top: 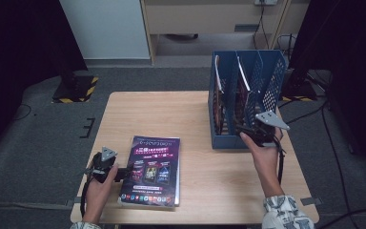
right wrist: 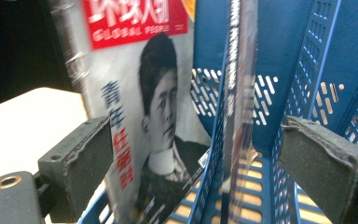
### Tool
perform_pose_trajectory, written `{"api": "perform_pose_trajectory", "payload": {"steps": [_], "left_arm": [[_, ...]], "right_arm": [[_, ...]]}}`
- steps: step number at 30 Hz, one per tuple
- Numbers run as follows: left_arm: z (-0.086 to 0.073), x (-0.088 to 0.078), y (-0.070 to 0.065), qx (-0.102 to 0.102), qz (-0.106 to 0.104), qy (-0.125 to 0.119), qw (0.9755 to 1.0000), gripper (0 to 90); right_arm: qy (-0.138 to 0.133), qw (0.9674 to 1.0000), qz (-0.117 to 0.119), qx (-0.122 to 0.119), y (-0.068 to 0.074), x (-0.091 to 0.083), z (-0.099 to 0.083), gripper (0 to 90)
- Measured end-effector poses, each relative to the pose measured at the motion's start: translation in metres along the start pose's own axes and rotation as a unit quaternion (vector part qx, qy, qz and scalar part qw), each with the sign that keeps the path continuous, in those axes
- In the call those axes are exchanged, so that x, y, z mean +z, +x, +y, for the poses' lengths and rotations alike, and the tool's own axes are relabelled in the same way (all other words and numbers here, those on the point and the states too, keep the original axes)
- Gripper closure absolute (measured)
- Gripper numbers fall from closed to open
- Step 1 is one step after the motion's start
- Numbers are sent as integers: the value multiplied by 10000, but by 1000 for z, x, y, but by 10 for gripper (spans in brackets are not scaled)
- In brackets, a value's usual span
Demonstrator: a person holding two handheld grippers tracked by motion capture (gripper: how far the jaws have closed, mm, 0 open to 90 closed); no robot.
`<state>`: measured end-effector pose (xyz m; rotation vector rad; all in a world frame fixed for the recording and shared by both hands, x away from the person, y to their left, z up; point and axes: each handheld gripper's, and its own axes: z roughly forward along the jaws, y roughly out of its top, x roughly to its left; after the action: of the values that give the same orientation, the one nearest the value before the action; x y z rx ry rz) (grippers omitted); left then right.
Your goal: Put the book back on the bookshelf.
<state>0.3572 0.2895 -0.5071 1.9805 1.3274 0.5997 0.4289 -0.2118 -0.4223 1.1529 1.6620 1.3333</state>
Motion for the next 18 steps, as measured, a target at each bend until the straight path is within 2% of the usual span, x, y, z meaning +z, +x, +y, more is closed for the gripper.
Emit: {"api": "perform_pose_trajectory", "payload": {"steps": [2, 6, 10, 14, 18], "left_arm": [[0, -1, 0, -36, -4, -34, 10000, 52], [1, -2, 0, -36, -20, -73, 10000, 54], [2, -3, -1, -33, -76, -146, 9999, 54], [3, -3, -2, -15, -89, -185, 9998, 59], [4, -4, -3, -25, -96, -218, 9997, 62]], "right_arm": [[-4, 9999, -7, -125, 4, -7, -5, 101], [50, 9999, 101, -105, 10, -20, -13, 109], [119, 9996, 191, -194, 20, -30, -20, 128], [174, 9987, 410, -265, 36, -30, -24, 177], [269, 9963, 697, -426, 57, -25, -27, 234]]}}
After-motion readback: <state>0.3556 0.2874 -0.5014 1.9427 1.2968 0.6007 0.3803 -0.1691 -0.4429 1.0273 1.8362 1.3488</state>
